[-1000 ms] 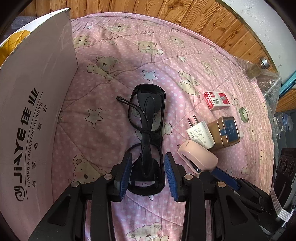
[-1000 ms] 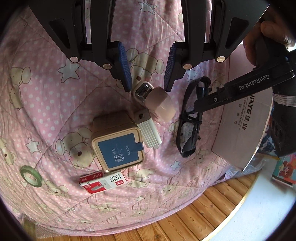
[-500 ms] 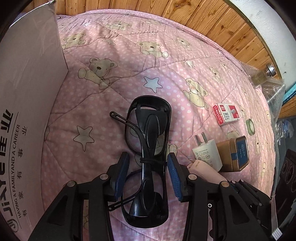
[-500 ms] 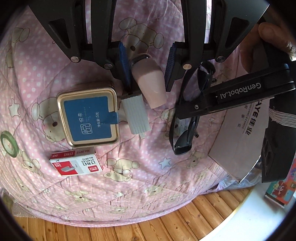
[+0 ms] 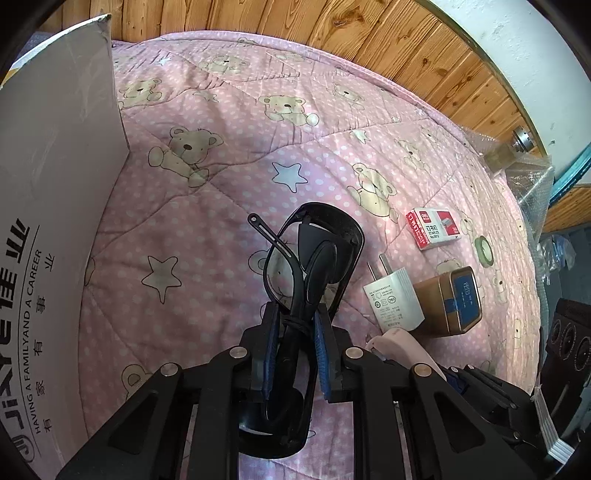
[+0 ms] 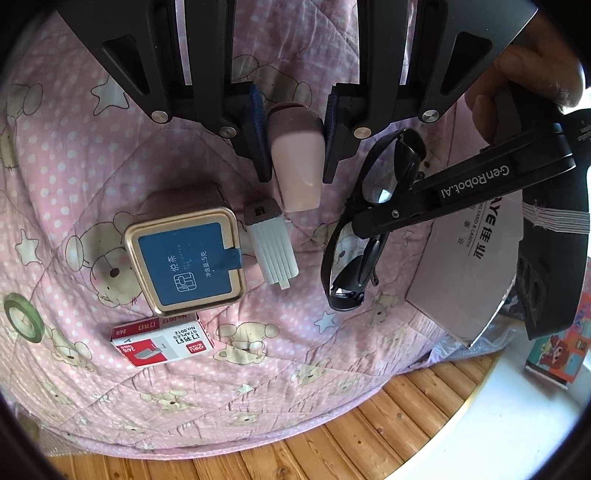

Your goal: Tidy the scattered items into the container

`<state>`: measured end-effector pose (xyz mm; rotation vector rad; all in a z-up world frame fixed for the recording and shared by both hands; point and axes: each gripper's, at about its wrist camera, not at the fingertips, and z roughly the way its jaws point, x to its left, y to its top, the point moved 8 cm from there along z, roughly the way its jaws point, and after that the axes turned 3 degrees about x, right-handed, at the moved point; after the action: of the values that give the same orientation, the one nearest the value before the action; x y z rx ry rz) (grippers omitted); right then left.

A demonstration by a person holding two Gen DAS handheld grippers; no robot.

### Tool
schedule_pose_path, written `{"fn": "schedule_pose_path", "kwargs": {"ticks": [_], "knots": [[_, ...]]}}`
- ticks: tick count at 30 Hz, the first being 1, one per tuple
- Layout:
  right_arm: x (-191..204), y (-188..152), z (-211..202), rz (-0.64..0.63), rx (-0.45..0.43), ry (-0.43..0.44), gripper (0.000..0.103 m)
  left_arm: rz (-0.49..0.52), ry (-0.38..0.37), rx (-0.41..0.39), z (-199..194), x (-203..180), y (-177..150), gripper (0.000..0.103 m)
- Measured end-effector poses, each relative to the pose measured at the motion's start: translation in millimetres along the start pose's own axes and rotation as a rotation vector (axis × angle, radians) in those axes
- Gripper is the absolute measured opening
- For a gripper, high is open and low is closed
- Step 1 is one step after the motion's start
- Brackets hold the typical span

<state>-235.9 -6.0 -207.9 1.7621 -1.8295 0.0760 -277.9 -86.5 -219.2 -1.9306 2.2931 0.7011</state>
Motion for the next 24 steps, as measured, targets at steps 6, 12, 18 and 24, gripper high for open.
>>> {"fn": "schedule_pose_path", "kwargs": {"ticks": [6,12,18,24], "knots": [[3,-11,-13,0.022,-0.01,0.015,0.028,0.001,-0.006,-0.016,-16,-2,-6,0.019],[6,-25,-21,0.043,-0.012,0.018,0.028,0.014,-0.017,-0.027,-32,-10,-18,0.019],[13,-43,-31,0.056,-0.017,0.021,0.028,0.021,-0.03,-0.041,-45,-18,-31,0.019],[19,-62,-42,0.062,-0.026,0.016,0.028,0.033,-0.046,-0.06,-63,-23,-48,0.019]]}}
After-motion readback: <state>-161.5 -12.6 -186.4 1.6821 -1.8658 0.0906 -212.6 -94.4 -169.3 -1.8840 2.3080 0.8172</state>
